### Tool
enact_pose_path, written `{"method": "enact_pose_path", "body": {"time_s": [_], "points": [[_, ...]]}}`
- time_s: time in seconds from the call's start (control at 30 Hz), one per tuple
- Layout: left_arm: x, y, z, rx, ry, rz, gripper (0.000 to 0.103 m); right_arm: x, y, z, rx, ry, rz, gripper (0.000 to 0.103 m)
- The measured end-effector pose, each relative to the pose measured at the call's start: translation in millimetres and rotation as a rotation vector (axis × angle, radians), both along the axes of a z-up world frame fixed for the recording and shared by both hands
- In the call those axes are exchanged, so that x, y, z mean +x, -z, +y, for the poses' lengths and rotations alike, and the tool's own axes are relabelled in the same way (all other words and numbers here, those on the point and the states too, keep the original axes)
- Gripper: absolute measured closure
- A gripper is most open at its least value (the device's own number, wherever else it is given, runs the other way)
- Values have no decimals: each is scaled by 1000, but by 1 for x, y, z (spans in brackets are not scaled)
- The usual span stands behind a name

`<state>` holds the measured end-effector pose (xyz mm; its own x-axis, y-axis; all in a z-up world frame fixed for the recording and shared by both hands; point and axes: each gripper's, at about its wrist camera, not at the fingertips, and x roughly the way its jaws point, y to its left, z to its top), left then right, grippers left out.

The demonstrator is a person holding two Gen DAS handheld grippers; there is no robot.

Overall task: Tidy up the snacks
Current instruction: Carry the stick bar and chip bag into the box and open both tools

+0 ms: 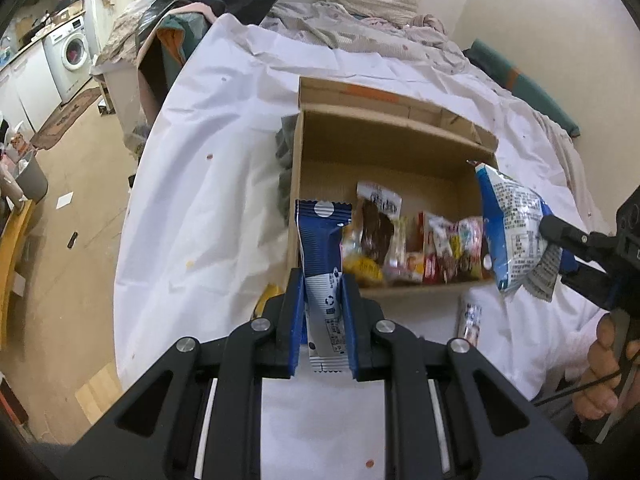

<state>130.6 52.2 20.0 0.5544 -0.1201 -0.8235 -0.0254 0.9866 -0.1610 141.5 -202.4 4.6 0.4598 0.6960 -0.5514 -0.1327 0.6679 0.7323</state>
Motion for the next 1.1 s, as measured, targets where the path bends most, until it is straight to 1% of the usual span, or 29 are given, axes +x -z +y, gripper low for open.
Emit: {"method": "enact_pose_path", "body": {"time_s": [0.13, 0.23, 0.33, 0.43, 0.57, 0.67, 0.83, 0.93, 1.1], "points": [[23, -8, -9, 6, 15, -3, 88, 13, -9, 2, -28, 15, -26, 59], [39, -11, -21, 32, 44, -14, 88, 23, -16, 3, -71, 29, -65, 59], [54, -8, -31, 54, 74, -15, 88, 29, -5, 4, -117, 39, -60, 59], [70, 8, -42, 86, 124, 11, 88, 30, 11, 5, -174, 56, -23, 59], [74, 21, -41, 64, 127, -19, 88, 31, 23, 6, -215, 55, -2, 59], [78, 27, -42, 70, 129, -22, 88, 32, 29, 7, -226, 46, 18, 59], [80, 33, -41, 69, 125, -20, 88, 37, 36, 11, -236, 46, 39, 58], [80, 35, -43, 48, 137, -12, 88, 40, 39, 15, -268, 46, 49, 56], [79, 35, -47, 50, 160, -22, 88, 41, 45, 20, -289, 43, 67, 56]]}}
